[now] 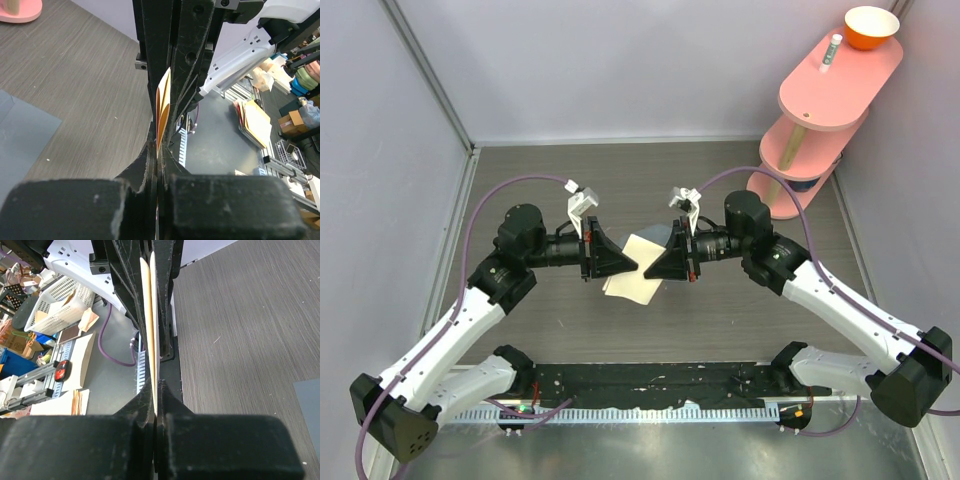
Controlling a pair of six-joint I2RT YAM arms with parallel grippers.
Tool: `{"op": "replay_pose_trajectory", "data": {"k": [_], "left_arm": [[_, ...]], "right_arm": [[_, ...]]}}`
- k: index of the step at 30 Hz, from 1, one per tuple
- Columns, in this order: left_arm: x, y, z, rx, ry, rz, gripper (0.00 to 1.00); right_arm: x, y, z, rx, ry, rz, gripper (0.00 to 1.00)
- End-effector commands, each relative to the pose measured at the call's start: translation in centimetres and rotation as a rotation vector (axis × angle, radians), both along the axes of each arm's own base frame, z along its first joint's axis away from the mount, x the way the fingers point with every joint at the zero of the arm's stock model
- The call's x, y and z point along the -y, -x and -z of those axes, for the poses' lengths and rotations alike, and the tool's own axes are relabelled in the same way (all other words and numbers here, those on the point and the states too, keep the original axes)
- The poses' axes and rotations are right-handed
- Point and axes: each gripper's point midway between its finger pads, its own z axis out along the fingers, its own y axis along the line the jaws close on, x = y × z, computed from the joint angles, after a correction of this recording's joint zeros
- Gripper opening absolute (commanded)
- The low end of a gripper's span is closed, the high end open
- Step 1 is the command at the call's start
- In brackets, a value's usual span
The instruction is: Place the letter into the envelope and seal it
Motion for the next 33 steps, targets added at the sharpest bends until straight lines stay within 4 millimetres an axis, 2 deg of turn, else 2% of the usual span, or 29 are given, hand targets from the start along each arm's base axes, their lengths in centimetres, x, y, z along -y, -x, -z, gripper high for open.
{"op": "replay_pose_trajectory", "data": {"k": [1, 3, 7, 8, 10, 11, 14, 15, 17, 20, 24, 31, 32, 33], "left_arm": [[-0.2, -0.4, -0.7, 0.036, 0.009, -0.016, 0.0], [-0.3, -0.3, 0.1, 0.013, -0.021, -0.009, 0.0], [-0.4, 0.3, 0.7, -0.028, -0.04, 0.017, 0.3], [-0.6, 0.2, 1.1, -0.03, -0.04, 0.009, 0.32], [-1.1, 0.0, 1.1, -0.03, -0.024, -0.022, 0.29], [-1.5, -0.8, 1.3, -0.019, -0.006, -0.045, 0.27], [-1.9, -1.1, 0.3, -0.026, 0.051, -0.032, 0.15], [-1.9, -1.3, 0.3, -0.043, 0.057, -0.031, 0.08], [-1.8, -1.4, -0.1, -0.048, 0.07, -0.027, 0.01], [-1.7, -1.8, -0.1, -0.054, 0.072, -0.037, 0.0], [-1.6, -2.0, -0.3, -0.053, 0.074, -0.033, 0.1], [-1.5, -2.2, 0.0, -0.086, 0.091, -0.044, 0.15], [-1.5, -2.2, 0.1, -0.085, 0.093, -0.043, 0.13], [-1.5, -2.1, 0.0, -0.084, 0.095, -0.04, 0.04]], "right_arm": [[0.0, -0.4, -0.9, 0.039, -0.035, 0.03, 0.01], [0.1, -0.7, -0.8, 0.033, -0.031, 0.038, 0.01], [0.3, -1.8, -1.8, 0.061, -0.059, 0.085, 0.01], [0.4, -1.9, -1.8, 0.05, -0.06, 0.091, 0.01], [0.3, -2.2, -2.2, 0.049, -0.081, 0.092, 0.01], [0.3, -2.2, -2.1, 0.041, -0.081, 0.092, 0.01], [0.3, -2.0, -2.0, 0.026, -0.09, 0.079, 0.01], [0.3, -1.9, -1.9, 0.022, -0.092, 0.077, 0.01], [0.2, -1.7, -1.4, 0.001, -0.083, 0.072, 0.01], [0.0, -1.8, -0.6, -0.015, -0.076, 0.065, 0.01], [-0.1, -2.0, -0.6, -0.016, -0.083, 0.069, 0.01], [-0.3, -2.2, -0.7, -0.027, -0.096, 0.072, 0.01], [-0.3, -2.2, -0.7, -0.027, -0.097, 0.072, 0.01], [-0.3, -2.3, -0.8, -0.029, -0.098, 0.074, 0.01]]}}
